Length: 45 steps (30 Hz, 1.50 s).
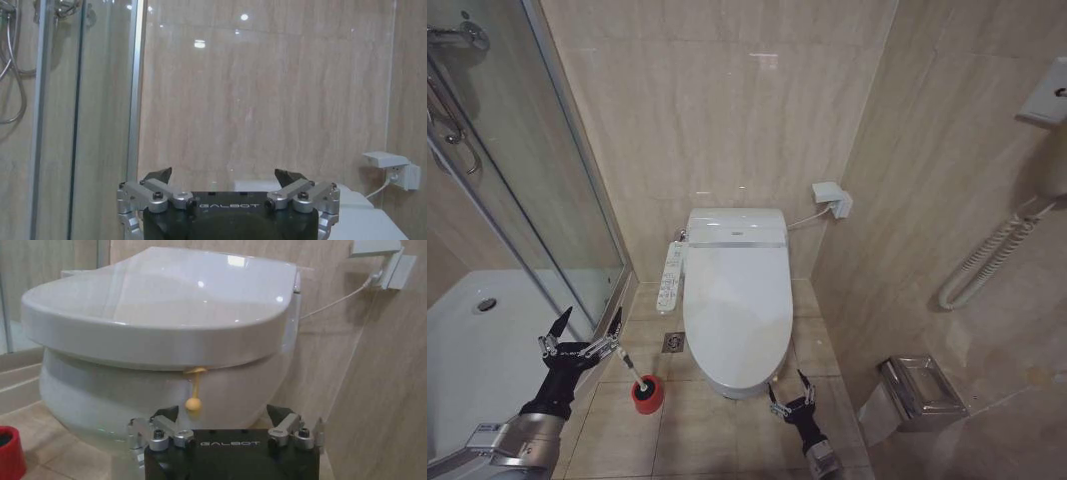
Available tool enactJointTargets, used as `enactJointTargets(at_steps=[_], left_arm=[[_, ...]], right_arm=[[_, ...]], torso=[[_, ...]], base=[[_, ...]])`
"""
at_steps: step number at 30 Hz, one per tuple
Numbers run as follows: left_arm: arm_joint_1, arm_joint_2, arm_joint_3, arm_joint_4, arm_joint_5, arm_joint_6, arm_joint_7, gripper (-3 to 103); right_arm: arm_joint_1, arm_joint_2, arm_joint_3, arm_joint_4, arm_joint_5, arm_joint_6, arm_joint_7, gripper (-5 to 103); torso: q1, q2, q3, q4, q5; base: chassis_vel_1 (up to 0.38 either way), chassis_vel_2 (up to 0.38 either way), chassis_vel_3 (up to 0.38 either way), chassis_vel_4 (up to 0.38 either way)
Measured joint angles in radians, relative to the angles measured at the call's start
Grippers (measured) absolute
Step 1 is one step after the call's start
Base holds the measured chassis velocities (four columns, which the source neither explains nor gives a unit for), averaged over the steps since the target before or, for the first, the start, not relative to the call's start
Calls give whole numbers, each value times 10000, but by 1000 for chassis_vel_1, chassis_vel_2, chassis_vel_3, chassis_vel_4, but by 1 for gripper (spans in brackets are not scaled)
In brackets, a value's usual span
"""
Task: Open the toilet lid, clean the toilet bowl with a toilet brush, close the toilet lid, and flush.
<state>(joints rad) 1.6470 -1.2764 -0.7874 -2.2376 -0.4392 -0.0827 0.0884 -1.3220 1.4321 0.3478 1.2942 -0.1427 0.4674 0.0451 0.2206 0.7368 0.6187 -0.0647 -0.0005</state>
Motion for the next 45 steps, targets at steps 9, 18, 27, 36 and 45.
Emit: enactJointTargets(at_steps=[9, 18, 27, 36, 45], left_arm=[[0, 0, 0, 0, 0, 0, 0, 100], [0, 0, 0, 0, 0, 0, 0, 100], [0, 0, 0, 0, 0, 0, 0, 100], [-1, 0, 0, 0, 0, 0, 0, 100], [0, 0, 0, 0, 0, 0, 0, 100]], right_arm=[[168, 1, 30, -67, 28, 54, 26, 81], [127, -42, -82, -59, 161, 430, -487, 80], [10, -129, -170, 98, 407, 808, -1463, 71], [47, -80, -163, 130, 441, 882, -1775, 53], [55, -140, -40, 131, 437, 871, -1892, 26]], torso=[[0, 0, 0, 3, 3], [0, 0, 0, 0, 1], [0, 0, -1, 6, 4], [2, 0, -2, 9, 12], [2, -1, -1, 12, 9]], base=[[0, 0, 0, 0], [0, 0, 0, 0], [0, 0, 0, 0], [7, 18, 13, 3], [0, 0, 0, 0]])
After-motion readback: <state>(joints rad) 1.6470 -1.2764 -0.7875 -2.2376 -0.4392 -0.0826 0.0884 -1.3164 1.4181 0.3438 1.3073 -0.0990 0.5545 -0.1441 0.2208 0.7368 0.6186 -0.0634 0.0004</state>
